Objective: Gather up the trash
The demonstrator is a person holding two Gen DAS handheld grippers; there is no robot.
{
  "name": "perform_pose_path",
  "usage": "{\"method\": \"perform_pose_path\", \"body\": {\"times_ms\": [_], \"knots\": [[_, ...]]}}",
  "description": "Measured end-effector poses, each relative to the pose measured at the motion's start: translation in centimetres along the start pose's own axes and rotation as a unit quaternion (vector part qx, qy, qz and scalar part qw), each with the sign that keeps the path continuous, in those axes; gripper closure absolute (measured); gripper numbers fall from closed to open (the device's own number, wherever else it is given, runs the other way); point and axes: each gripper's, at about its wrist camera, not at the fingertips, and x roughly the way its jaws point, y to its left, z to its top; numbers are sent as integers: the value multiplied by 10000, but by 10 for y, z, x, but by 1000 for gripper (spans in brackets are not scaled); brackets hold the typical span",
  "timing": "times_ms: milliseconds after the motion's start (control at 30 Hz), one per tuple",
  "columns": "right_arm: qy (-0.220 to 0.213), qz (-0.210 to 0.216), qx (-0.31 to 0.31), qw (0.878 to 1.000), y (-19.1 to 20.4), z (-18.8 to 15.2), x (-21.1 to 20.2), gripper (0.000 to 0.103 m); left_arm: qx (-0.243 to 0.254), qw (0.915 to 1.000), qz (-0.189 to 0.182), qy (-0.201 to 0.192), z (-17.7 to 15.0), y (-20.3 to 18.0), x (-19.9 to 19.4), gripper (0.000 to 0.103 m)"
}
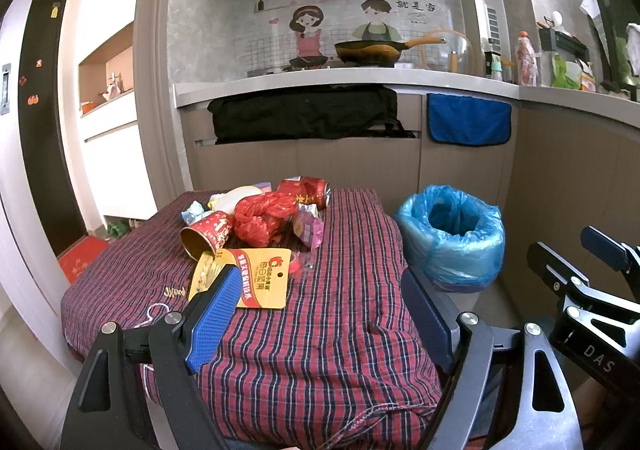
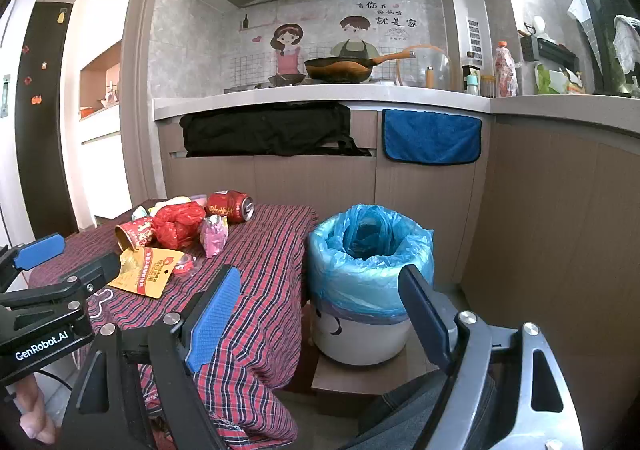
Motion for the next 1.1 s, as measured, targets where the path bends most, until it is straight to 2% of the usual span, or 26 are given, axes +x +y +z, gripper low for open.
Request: {"method": "perform_pose_path", "body": {"times_ms": [1100], "knots": [[44,-12,35,10000,-3,-3,4,24,-17,10000,-6,2,0,0,0,22]]}}
